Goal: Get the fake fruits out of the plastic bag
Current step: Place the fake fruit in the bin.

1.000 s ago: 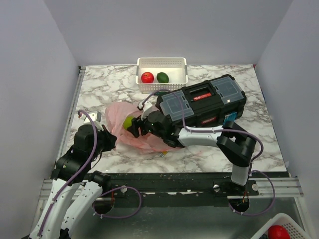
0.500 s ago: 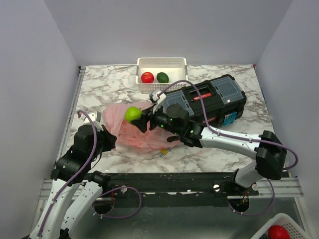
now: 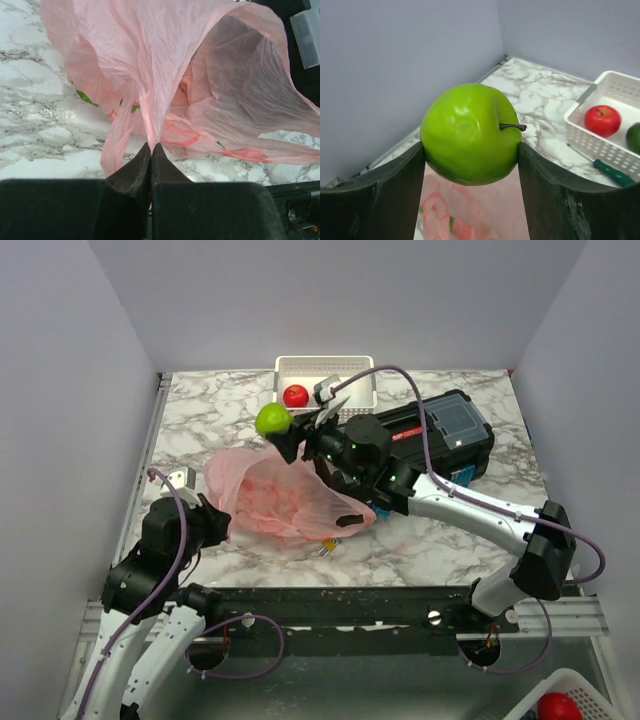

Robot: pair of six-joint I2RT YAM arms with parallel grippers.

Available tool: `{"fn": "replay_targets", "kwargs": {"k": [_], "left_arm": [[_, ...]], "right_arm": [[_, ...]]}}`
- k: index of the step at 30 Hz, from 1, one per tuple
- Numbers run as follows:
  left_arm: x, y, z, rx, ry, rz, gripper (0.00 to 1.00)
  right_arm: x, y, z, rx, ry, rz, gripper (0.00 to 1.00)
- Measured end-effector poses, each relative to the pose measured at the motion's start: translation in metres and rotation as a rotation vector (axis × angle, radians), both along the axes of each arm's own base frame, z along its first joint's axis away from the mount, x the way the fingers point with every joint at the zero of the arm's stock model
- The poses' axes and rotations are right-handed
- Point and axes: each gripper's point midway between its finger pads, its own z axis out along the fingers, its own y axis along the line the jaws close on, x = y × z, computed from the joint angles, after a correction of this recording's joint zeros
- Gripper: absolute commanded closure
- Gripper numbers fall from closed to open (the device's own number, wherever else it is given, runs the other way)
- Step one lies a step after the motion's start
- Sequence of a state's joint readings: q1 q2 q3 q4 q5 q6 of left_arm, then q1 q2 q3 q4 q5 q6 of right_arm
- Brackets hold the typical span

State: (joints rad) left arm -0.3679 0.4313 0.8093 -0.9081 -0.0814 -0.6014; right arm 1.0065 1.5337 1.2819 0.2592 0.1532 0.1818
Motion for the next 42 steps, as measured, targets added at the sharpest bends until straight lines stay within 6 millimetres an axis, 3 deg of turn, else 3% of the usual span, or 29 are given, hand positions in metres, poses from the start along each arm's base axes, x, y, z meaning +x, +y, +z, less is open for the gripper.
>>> {"fn": "replay_targets", "kwargs": {"k": [1,4,7,15,20,26,29,37,42], "left_arm": [[0.0,0.001,0.001,-0.002,-0.006,0.006,1.0],[-0.002,0.007,0.005,-0.006,-0.033,0.038,1.0],[0.0,0.018,0.009,0.019,-0.059,0.092,1.0],[0.031,0.069,0.055,0.219,-0.166,0.336,1.0],[0.051,0.083,0.063,0.33,-0.139,0.419,1.0],[0.052,0.08,0.056,0.33,-0.139,0.4,0.48],[0.048,0.074,0.058,0.304,-0.157,0.358,0.28],[0.03,0.063,0.074,0.249,-0.223,0.252,0.11],[0.012,0.059,0.103,0.189,-0.326,0.203,0.08]], "right_arm": [[0.004,0.0,0.01,0.017,-0.01,-0.014,0.99],[0.043,-0.016,0.027,0.053,-0.011,-0.113,0.99],[0.082,-0.026,0.031,0.072,0.009,-0.196,0.99],[0.166,-0.044,-0.01,0.015,0.102,-0.338,0.99],[0.205,-0.04,-0.037,-0.04,0.132,-0.381,0.99],[0.245,-0.038,-0.07,-0.094,0.169,-0.423,0.99],[0.265,-0.042,-0.086,-0.11,0.186,-0.449,0.96],[0.302,-0.056,-0.134,-0.16,0.233,-0.513,0.78],[0.312,-0.062,-0.155,-0.196,0.242,-0.547,0.54]]}}
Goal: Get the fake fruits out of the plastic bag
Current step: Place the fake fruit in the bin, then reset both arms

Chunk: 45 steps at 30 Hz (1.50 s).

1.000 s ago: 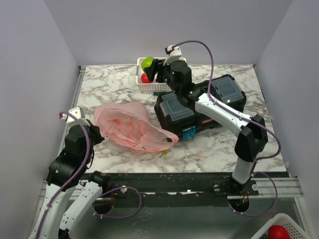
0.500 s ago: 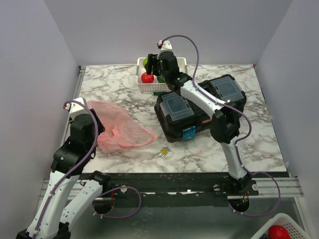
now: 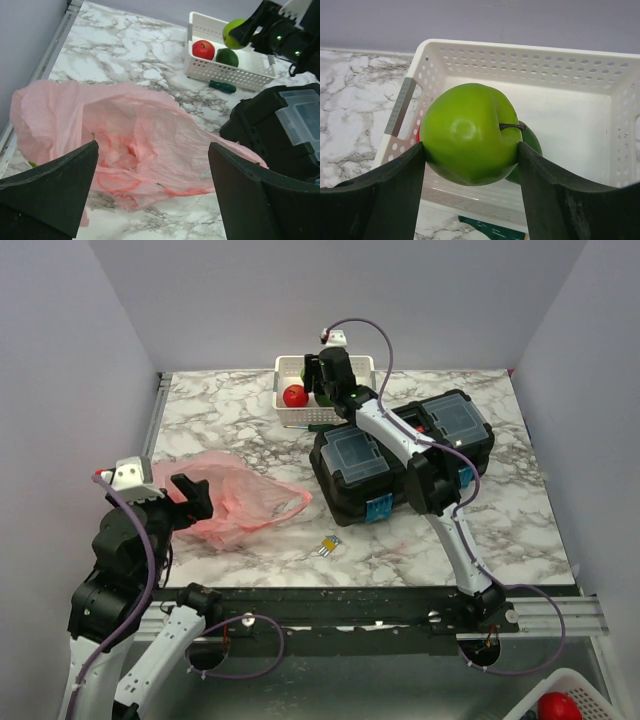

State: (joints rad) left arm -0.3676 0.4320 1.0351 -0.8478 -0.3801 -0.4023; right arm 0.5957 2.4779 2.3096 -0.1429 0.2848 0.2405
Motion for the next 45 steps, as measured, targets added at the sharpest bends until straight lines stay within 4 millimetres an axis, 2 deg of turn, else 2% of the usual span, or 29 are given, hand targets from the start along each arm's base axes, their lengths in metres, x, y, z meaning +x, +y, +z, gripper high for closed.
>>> {"fn": "replay_targets", "kwargs": {"k": [5,9,13,16,23,27,31,34,38,39,40,41,45], "left_arm": [[-0.016,0.003,0.027,-0.022,-0.094,-0.026,0.05],[-0.026,0.005,0.041,-0.032,-0.151,-0.037,0.04],[-0.03,0.005,0.046,-0.035,-0.174,-0.047,0.04],[-0.03,0.004,0.045,-0.036,-0.173,-0.056,0.04],[-0.03,-0.001,0.045,-0.043,-0.171,-0.08,0.04],[-0.03,-0.003,0.045,-0.048,-0.169,-0.093,0.04],[-0.029,-0.007,0.043,-0.053,-0.162,-0.108,0.04],[-0.028,-0.009,0.042,-0.055,-0.158,-0.116,0.03],[-0.025,-0.012,0.045,-0.059,-0.164,-0.126,0.03],[-0.024,-0.013,0.046,-0.06,-0.166,-0.127,0.03],[-0.023,-0.013,0.046,-0.061,-0.167,-0.129,0.03],[-0.022,-0.014,0.047,-0.06,-0.167,-0.13,0.03],[-0.017,-0.016,0.048,-0.058,-0.164,-0.133,0.03]], "right_arm": [[0.005,-0.003,-0.01,-0.033,0.001,-0.012,0.32],[0.007,-0.007,-0.013,-0.049,0.003,-0.015,0.25],[0.008,-0.01,-0.012,-0.064,-0.002,-0.019,0.15],[0.008,-0.011,-0.012,-0.075,-0.005,-0.018,0.11],[0.009,-0.012,0.004,-0.08,-0.027,-0.02,0.1],[-0.001,-0.018,0.011,-0.081,-0.002,-0.023,0.1],[-0.027,-0.032,0.033,-0.064,0.032,-0.022,0.09],[-0.056,-0.048,0.066,-0.036,0.03,-0.019,0.09],[-0.103,-0.074,0.118,0.02,-0.009,-0.004,0.07],[-0.123,-0.085,0.135,0.041,-0.025,0.004,0.07],[-0.125,-0.086,0.137,0.043,-0.027,0.005,0.05],[-0.137,-0.093,0.151,0.064,-0.049,0.007,0.04],[-0.192,-0.125,0.173,0.103,-0.082,0.02,0.01]]}}
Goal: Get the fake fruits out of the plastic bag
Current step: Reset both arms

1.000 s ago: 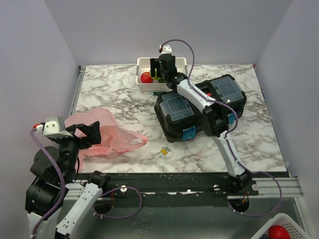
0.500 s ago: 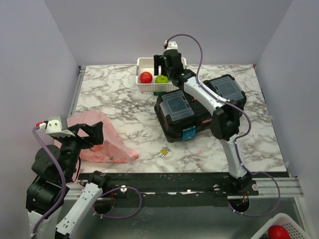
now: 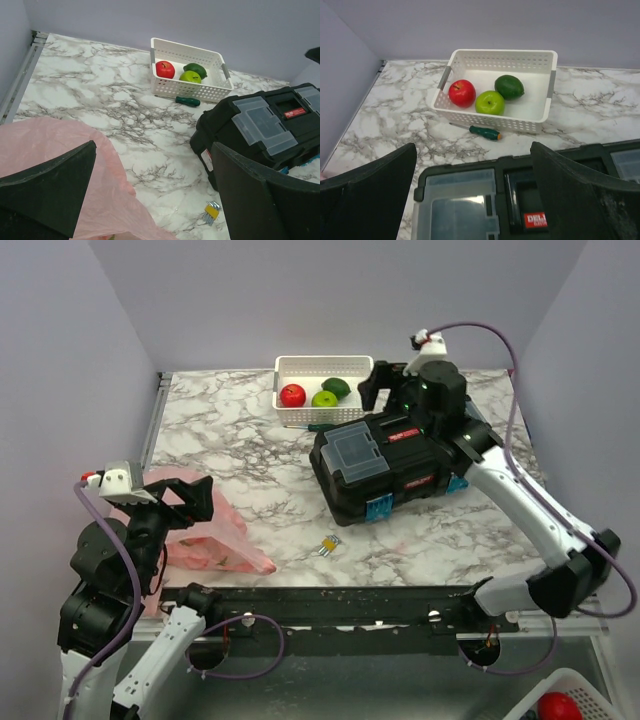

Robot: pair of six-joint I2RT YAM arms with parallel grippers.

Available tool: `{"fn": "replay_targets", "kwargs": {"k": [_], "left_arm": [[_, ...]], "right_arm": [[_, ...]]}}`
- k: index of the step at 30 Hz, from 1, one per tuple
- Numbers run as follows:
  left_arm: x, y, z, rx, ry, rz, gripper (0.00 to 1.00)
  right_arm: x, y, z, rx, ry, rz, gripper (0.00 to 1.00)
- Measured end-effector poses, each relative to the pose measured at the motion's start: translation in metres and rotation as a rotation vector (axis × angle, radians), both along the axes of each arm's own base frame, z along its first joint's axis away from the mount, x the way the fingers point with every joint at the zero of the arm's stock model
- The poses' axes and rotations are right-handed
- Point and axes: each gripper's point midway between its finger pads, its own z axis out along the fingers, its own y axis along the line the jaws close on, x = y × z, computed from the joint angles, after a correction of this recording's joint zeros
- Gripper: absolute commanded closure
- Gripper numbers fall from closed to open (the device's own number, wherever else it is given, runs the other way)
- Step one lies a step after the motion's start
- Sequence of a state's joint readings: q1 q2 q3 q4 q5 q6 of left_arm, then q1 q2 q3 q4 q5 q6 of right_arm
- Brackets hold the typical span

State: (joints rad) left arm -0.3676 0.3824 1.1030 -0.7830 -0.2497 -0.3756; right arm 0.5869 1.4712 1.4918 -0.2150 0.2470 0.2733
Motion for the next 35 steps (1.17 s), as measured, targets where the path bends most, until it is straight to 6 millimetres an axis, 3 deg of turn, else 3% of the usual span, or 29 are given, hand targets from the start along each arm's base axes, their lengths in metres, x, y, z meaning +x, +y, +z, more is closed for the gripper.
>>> {"fn": "replay_targets", "kwargs": {"k": [8,13,21,26,35], "left_arm": [[0.009,-0.003,0.001,0.017,0.008,0.0,0.03],[0.008,-0.002,0.012,0.02,-0.01,0.001,0.01],[0.005,0.005,0.031,0.031,-0.07,0.025,0.01],[0.002,0.009,0.044,0.024,-0.107,0.04,0.01],[0.001,0.01,0.054,0.006,-0.129,0.046,0.01]], "right_arm": [[-0.086,-0.058,0.039,0.08,-0.079,-0.013,0.0],[-0.134,-0.094,0.071,0.14,-0.159,-0.032,0.0],[-0.191,-0.142,0.091,0.191,-0.25,-0.078,0.0],[-0.213,-0.162,0.095,0.217,-0.291,-0.106,0.0],[-0.233,-0.177,0.096,0.236,-0.318,-0.111,0.0]]}}
